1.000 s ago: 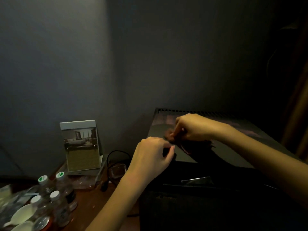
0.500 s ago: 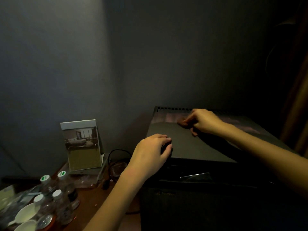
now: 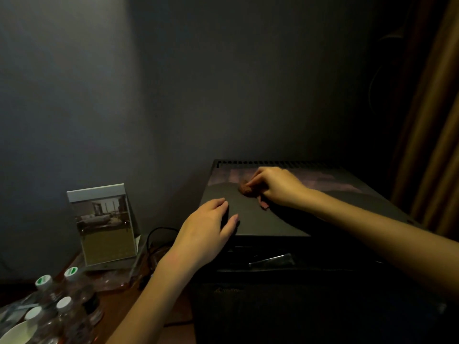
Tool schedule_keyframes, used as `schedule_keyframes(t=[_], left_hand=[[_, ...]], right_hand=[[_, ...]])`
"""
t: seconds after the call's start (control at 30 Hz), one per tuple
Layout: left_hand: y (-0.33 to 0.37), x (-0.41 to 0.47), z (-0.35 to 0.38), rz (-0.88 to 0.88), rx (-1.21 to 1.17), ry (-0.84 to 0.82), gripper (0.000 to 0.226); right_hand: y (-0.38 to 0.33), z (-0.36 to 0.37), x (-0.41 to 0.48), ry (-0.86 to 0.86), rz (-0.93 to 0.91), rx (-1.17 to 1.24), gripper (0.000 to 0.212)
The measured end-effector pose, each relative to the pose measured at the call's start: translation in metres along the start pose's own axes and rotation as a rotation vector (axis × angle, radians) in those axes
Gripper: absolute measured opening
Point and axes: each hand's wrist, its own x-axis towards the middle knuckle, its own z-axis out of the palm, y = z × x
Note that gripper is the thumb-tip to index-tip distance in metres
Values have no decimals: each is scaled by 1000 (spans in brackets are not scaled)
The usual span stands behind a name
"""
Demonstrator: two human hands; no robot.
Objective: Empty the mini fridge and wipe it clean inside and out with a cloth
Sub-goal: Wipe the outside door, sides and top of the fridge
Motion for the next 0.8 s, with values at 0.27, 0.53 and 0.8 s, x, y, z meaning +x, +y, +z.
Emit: schedule_keyframes(t=[0.27,0.53,0.8], left_hand=[[0,-1,2,-18,22,-9,55],[71,9,31,-43,112,-29,52],[66,4,28,-12,90,-58,55]], right_hand=[[86,-47,-86,6,324,-190,36],[8,-21,-94,-60,-68,-41,40],[109,-38,-85,20,290,-110,45]])
